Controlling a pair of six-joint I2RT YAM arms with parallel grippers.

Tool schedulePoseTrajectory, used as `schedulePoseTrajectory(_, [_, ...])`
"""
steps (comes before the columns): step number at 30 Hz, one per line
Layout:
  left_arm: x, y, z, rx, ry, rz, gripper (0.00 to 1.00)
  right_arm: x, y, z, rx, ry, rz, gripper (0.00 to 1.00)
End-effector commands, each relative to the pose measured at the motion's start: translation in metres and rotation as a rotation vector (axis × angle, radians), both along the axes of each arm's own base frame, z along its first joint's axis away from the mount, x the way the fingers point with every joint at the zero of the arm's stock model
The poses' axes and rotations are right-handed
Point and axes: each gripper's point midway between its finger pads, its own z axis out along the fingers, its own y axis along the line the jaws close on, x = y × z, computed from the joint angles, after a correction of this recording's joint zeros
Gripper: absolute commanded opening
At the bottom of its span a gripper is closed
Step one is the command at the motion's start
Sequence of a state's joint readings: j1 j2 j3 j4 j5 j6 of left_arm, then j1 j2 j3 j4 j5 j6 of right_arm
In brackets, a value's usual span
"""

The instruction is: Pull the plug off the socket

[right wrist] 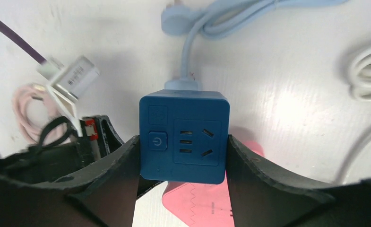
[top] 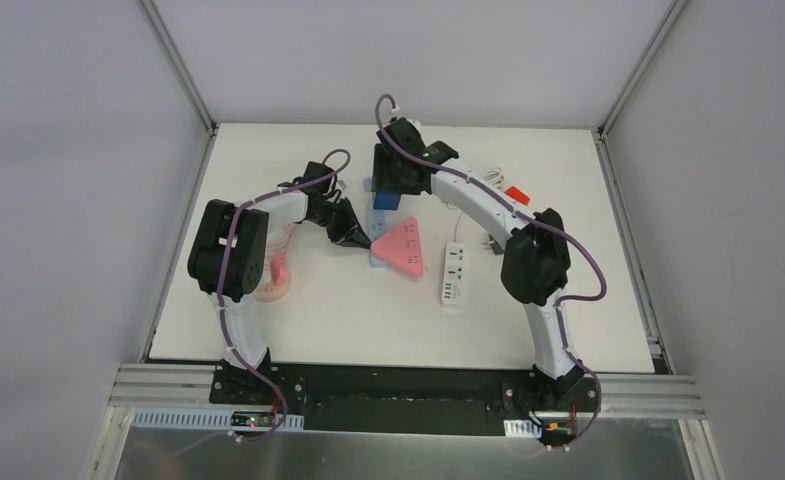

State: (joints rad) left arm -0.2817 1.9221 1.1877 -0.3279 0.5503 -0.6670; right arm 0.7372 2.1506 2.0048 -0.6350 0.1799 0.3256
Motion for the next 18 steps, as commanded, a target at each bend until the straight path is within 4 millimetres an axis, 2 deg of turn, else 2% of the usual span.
schedulePoseTrajectory(1, [-0.030, 0.029, -0.043, 0.188, 0.126, 0.002, 0.09, 0.022, -0.016, 0.104, 0.149, -0.216, -0.072, 0.00])
schedulePoseTrajectory(3, [-0.029, 0.028, -0.041, 0.182, 0.124, -0.001, 0.10, 0.027, -0.027, 0.111, 0.173, -0.230, -0.099, 0.00])
schedulePoseTrajectory(5, [-0.028, 0.027, -0.039, 0.177, 0.120, -0.002, 0.12, 0.033, -0.041, 0.109, 0.187, -0.223, -0.132, 0.00])
schedulePoseTrajectory(10, [-0.018, 0.021, -0.028, 0.153, 0.096, 0.000, 0.22, 0.037, -0.079, 0.071, 0.250, -0.079, -0.222, 0.00])
schedulePoseTrajectory(13, [-0.010, 0.016, -0.021, 0.131, 0.081, -0.002, 0.28, 0.036, -0.103, 0.038, 0.289, 0.013, -0.263, 0.01])
schedulePoseTrajectory(18, [-0.003, 0.011, -0.015, 0.105, 0.068, 0.000, 0.33, 0.032, -0.109, 0.008, 0.389, 0.131, -0.258, 0.14])
